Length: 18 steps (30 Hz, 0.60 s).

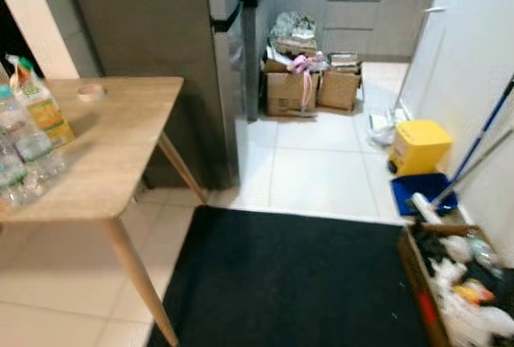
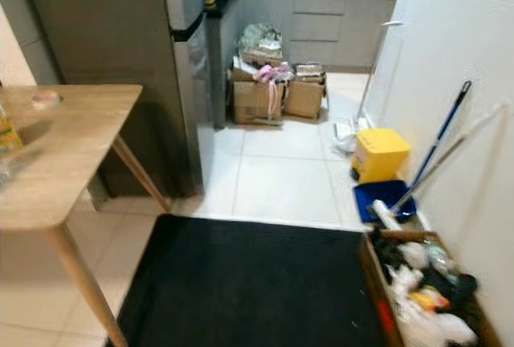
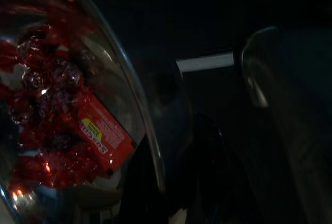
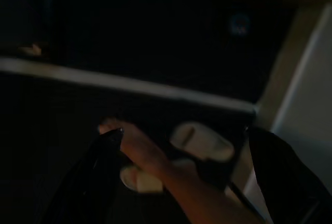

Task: Restocking fridge

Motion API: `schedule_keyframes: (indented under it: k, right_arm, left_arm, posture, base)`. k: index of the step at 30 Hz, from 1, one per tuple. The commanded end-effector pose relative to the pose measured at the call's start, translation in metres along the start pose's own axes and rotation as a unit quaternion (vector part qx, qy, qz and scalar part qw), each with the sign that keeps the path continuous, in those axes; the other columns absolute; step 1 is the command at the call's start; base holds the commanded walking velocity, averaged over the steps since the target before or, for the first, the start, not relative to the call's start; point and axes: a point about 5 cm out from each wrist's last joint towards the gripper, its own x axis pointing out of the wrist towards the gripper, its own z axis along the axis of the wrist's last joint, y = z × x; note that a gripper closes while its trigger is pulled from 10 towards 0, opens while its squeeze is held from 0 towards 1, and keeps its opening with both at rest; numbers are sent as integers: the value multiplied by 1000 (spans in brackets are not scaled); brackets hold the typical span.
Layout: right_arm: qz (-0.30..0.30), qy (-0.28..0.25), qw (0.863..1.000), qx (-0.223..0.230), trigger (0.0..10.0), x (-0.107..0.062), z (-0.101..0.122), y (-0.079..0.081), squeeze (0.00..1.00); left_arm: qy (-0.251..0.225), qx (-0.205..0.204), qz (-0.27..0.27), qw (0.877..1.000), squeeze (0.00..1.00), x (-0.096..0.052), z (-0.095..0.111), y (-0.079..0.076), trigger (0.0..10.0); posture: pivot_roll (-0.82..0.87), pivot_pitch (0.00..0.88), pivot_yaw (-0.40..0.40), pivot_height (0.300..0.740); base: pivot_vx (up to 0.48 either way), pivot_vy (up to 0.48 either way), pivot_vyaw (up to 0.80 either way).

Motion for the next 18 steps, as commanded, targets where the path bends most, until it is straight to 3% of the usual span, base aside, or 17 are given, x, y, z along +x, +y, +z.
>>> schedule_keyframes:
  k: [1, 14, 18]
  right_arm:
    - [0, -5, 1000, 2, 10000, 0, 4, 0, 0]
    - [0, -5, 1000, 4, 10000, 0, 4, 0, 0]
    - [0, -5, 1000, 4, 10000, 0, 4, 0, 0]
  left_arm:
    - [4, -6, -13, 1000, 0, 0, -4, -8, 10000]
    - [3, -9, -17, 1000, 0, 0, -5, -9, 10000]
    - [2, -18, -15, 1000, 0, 0, -5, -9, 10000]
  posture:
    - [-111, 0, 24, 740]
    - [-114, 0, 24, 740]
    - [-115, 0, 22, 740]
  base:
    - [311, 0, 0]
    - [311, 0, 0]
    - [0, 0, 0]
